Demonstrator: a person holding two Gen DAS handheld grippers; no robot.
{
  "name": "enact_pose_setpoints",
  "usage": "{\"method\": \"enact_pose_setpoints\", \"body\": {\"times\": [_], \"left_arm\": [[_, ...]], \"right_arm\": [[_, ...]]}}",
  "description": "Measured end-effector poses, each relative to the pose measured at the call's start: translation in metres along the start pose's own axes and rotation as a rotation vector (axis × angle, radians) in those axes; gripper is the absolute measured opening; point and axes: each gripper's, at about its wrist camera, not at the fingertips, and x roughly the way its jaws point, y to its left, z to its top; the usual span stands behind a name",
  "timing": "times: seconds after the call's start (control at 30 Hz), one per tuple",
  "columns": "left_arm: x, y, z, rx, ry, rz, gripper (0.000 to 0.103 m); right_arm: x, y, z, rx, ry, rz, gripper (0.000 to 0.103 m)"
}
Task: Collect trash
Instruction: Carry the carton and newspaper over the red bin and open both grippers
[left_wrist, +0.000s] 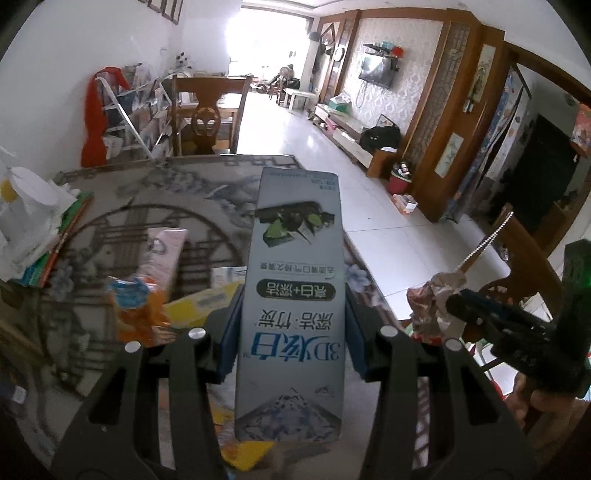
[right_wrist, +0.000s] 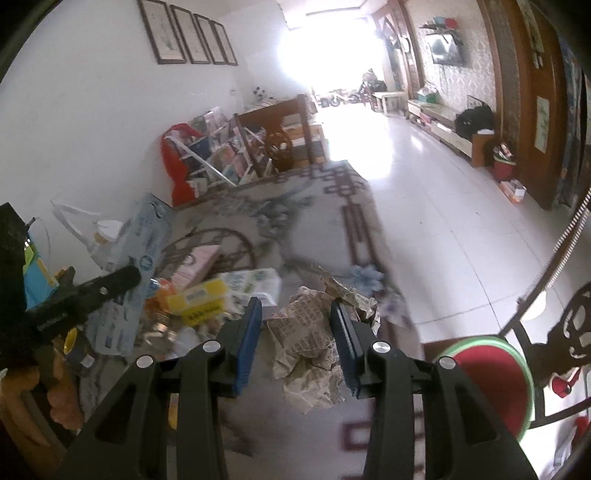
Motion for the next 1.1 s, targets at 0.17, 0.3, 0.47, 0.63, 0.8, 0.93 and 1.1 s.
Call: {"method": "enact_pose_setpoints", "body": {"times": [0.17, 0.3, 0.47, 0.63, 0.8, 0.93, 1.1], "left_arm": [[0.013, -0.044, -0.003, 0.031, 0.01, -0.049, 0.047], [0.03, -0.076, -0.013, 0.058, 0.041, -0.094, 0.047], [0.06, -0.119, -0.032, 0.092, 0.132, -0.18, 0.047], [0.086, -0.171, -0.054, 0.173, 0.215, -0.274, 0.047], [0.108, -0.2, -0.072, 0.214, 0.301, -0.317, 0.047], [0.118, -0.215, -0.081, 0.239, 0.337, -0.345, 0.049], [0.115, -0.219, -0.08, 0.245, 0.326, -0.359, 0.066]], "right_arm": [[-0.017, -0.044, -0.01, 0.036, 0.011, -0.02, 0.037], [-0.028, -0.077, -0.019, 0.073, 0.027, -0.041, 0.037], [-0.044, -0.12, -0.038, 0.141, 0.035, -0.092, 0.037], [-0.06, -0.163, -0.058, 0.236, 0.046, -0.146, 0.037], [-0.074, -0.19, -0.072, 0.288, 0.048, -0.18, 0.037], [-0.084, -0.204, -0.079, 0.318, 0.044, -0.197, 0.04], [-0.087, -0.214, -0.083, 0.362, 0.027, -0.185, 0.048]]}}
